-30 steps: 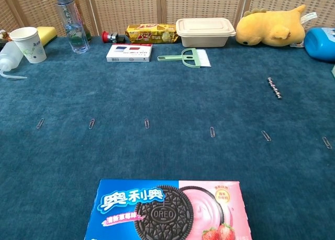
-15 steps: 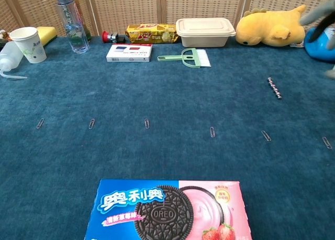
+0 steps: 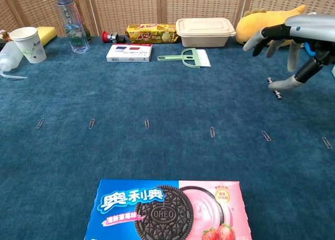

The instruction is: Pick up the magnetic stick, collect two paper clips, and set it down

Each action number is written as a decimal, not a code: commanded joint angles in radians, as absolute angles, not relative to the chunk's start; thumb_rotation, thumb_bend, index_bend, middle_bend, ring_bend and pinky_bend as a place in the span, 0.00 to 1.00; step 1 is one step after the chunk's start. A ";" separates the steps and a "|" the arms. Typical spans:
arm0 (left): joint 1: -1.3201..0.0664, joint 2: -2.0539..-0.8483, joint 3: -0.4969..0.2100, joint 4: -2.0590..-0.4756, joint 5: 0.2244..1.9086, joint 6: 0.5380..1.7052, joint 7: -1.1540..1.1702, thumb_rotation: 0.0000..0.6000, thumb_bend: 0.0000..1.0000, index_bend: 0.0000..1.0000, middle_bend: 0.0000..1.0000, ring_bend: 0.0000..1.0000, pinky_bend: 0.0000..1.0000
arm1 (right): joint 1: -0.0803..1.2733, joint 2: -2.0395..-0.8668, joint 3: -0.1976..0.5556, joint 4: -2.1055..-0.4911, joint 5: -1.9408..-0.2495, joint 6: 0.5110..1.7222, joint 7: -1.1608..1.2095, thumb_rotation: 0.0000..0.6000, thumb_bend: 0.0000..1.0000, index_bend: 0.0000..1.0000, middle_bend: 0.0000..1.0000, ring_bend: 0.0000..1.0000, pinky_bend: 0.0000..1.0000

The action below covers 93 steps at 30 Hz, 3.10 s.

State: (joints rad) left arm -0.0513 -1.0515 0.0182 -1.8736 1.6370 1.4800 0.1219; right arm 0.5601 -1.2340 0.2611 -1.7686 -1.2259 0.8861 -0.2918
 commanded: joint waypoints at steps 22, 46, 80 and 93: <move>-0.073 -1.051 0.016 -1.889 1.627 1.461 0.144 0.73 0.20 0.22 0.33 0.29 0.24 | 0.715 -1.327 0.199 -1.641 -0.949 0.902 -0.647 1.00 0.31 0.34 0.13 0.17 0.44; -0.080 -1.055 0.019 -1.880 1.618 1.460 0.138 0.73 0.20 0.22 0.33 0.30 0.24 | 0.820 -1.443 0.103 -1.546 -0.734 0.957 -0.894 1.00 0.31 0.34 0.03 0.06 0.41; -0.085 -1.052 0.025 -1.896 1.633 1.467 0.154 0.74 0.20 0.22 0.33 0.30 0.24 | 0.838 -1.453 0.032 -1.457 -0.648 0.972 -0.919 1.00 0.31 0.35 0.01 0.05 0.41; -0.083 -1.051 0.026 -1.892 1.630 1.473 0.149 0.74 0.20 0.22 0.33 0.30 0.24 | 0.849 -1.449 0.035 -1.502 -0.642 0.986 -0.920 1.00 0.31 0.36 0.01 0.05 0.42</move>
State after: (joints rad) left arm -0.0827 -1.0511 0.0254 -1.8919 1.6301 1.4731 0.1487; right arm 0.8477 -1.4459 0.0369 -1.5049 -0.6446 0.9872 -0.9187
